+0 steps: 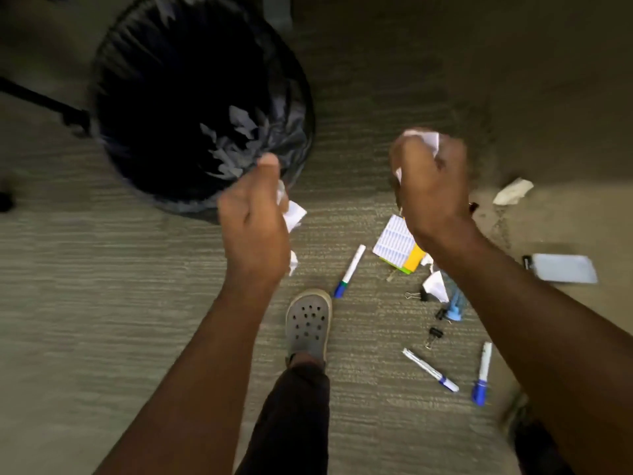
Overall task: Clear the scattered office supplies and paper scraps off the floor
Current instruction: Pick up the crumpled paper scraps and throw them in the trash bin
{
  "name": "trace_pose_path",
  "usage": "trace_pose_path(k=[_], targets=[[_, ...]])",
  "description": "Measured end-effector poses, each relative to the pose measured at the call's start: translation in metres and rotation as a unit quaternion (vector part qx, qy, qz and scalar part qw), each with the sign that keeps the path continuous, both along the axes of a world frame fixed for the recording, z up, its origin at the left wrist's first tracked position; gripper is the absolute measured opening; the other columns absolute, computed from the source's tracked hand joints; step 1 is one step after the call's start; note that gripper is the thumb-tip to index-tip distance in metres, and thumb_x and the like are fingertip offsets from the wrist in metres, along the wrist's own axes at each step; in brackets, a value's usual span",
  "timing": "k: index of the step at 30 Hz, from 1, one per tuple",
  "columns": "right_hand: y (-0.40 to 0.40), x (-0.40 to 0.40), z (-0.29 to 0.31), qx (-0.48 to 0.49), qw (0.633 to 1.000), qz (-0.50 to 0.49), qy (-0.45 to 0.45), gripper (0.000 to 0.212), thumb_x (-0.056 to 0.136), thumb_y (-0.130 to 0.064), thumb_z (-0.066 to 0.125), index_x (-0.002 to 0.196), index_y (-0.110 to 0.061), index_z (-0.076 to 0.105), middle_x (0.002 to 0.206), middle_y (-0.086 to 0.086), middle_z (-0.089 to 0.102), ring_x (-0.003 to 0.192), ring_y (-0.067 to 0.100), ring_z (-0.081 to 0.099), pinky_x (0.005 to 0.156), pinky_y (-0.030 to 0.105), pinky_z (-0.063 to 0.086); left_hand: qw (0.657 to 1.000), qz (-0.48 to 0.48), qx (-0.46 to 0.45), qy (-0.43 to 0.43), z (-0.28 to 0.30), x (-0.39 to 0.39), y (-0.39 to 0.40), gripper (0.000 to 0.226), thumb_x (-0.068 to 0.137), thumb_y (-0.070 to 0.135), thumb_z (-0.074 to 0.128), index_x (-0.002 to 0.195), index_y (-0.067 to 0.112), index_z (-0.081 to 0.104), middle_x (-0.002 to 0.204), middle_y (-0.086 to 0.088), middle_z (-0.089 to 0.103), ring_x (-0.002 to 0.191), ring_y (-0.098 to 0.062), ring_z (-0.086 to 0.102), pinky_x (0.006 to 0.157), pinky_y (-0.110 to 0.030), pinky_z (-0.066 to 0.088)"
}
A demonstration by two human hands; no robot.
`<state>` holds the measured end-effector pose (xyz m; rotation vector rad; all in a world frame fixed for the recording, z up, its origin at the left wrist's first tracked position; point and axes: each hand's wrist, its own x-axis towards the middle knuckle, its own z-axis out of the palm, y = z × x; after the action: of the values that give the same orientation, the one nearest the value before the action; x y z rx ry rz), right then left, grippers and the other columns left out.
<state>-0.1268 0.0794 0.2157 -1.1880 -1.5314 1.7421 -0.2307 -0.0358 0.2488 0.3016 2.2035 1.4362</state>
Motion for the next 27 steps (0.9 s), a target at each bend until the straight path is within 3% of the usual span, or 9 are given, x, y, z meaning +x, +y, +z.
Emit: trace_pose_path(k=[2, 4, 9, 15, 20, 22, 24, 25, 27], targets=[[-0.002, -0.038, 0.021, 0.029, 0.999, 0.022, -0.005, 0.051, 0.084, -0.052, 0.044, 0.047, -0.022, 0.027, 0.044, -0.013, 0.025, 0.043, 0.007, 0.024, 0.046, 0.024, 0.02, 0.998, 0.035, 0.041, 0.014, 0.013, -0.026, -0.003, 0.051, 0.094, 0.04, 0.041, 0.054, 0.014, 0.022, 0.045, 0.004, 0.028, 0.042, -0.024, 0.028, 0.045, -0.024, 0.032], [-0.006, -0.071, 0.034, 0.05, 0.998, 0.038, -0.017, 0.057, 0.091, -0.059, 0.03, 0.046, -0.025, 0.023, 0.041, -0.011, 0.024, 0.04, 0.005, 0.023, 0.044, 0.022, 0.021, 0.996, 0.043, 0.051, 0.057, 0.019, -0.047, -0.005, 0.051, 0.1, 0.032, 0.038, 0.055, 0.016, 0.017, 0.041, 0.012, 0.026, 0.037, -0.006, 0.024, 0.041, -0.016, 0.03], [-0.026, -0.146, 0.05, 0.122, 0.992, 0.039, -0.018, 0.055, 0.104, -0.025, 0.026, 0.049, -0.027, 0.028, 0.043, -0.013, 0.027, 0.035, 0.005, 0.024, 0.041, 0.017, 0.018, 0.99, 0.112, 0.068, 0.045, 0.026, -0.106, -0.01, 0.053, 0.097, 0.03, 0.04, 0.046, 0.027, 0.026, 0.043, 0.009, 0.028, 0.04, -0.013, 0.026, 0.044, -0.026, 0.025], [-0.05, -0.201, 0.061, 0.206, 0.977, 0.023, 0.053, 0.054, 0.101, -0.01, 0.032, 0.051, -0.031, 0.026, 0.043, -0.018, 0.024, 0.034, 0.005, 0.024, 0.042, 0.015, 0.017, 0.979, 0.148, 0.134, 0.05, 0.035, -0.147, -0.012, 0.056, 0.099, 0.025, 0.039, 0.045, 0.028, 0.027, 0.046, 0.003, 0.024, 0.045, -0.019, 0.019, 0.048, -0.035, 0.017], [-0.052, -0.233, 0.055, 0.261, 0.96, -0.021, 0.095, 0.052, 0.094, -0.002, 0.041, 0.057, -0.035, 0.027, 0.047, -0.021, 0.023, 0.036, 0.0, 0.026, 0.046, 0.012, 0.018, 0.934, 0.167, 0.166, 0.27, 0.034, -0.172, -0.01, 0.044, 0.097, 0.021, 0.036, 0.054, 0.03, 0.034, 0.046, 0.016, 0.03, 0.039, -0.004, 0.028, 0.043, -0.021, 0.026], [-0.053, -0.24, 0.04, 0.247, 0.969, 0.005, 0.022, 0.047, 0.097, -0.016, 0.043, 0.057, -0.035, 0.029, 0.045, -0.018, 0.026, 0.038, 0.0, 0.031, 0.048, 0.011, 0.021, 0.926, 0.162, 0.114, 0.321, 0.016, -0.178, -0.014, 0.031, 0.097, 0.023, 0.036, 0.066, 0.024, 0.042, 0.052, 0.016, 0.037, 0.043, -0.002, 0.038, 0.045, -0.021, 0.035], [-0.055, -0.242, 0.017, 0.219, 0.956, 0.149, -0.127, 0.039, 0.099, -0.048, 0.033, 0.066, -0.031, 0.043, 0.057, -0.016, 0.046, 0.054, -0.004, 0.047, 0.061, 0.019, 0.038, 0.954, 0.101, -0.034, 0.281, -0.01, -0.181, -0.02, 0.027, 0.101, 0.033, 0.033, 0.092, 0.014, 0.049, 0.067, 0.013, 0.056, 0.059, -0.001, 0.055, 0.058, -0.024, 0.047], [-0.055, -0.24, 0.006, 0.195, 0.931, 0.239, -0.195, 0.048, 0.096, -0.061, 0.023, 0.08, -0.028, 0.054, 0.075, -0.014, 0.059, 0.074, -0.002, 0.056, 0.078, 0.029, 0.044, 0.963, 0.062, -0.117, 0.234, -0.024, -0.181, -0.024, 0.037, 0.102, 0.042, 0.028, 0.109, 0.012, 0.049, 0.086, 0.008, 0.067, 0.076, -0.005, 0.063, 0.071, -0.03, 0.052], [-0.055, -0.235, -0.005, 0.177, 0.886, 0.337, -0.265, 0.071, 0.09, -0.07, 0.01, 0.12, -0.026, 0.056, 0.119, -0.006, 0.063, 0.116, 0.015, 0.054, 0.102, 0.049, 0.035, 0.968, -0.008, -0.207, 0.142, -0.041, -0.181, -0.033, 0.057, 0.099, 0.054, 0.017, 0.139, 0.017, 0.036, 0.131, -0.001, 0.06, 0.116, -0.018, 0.058, 0.1, -0.045, 0.043]])
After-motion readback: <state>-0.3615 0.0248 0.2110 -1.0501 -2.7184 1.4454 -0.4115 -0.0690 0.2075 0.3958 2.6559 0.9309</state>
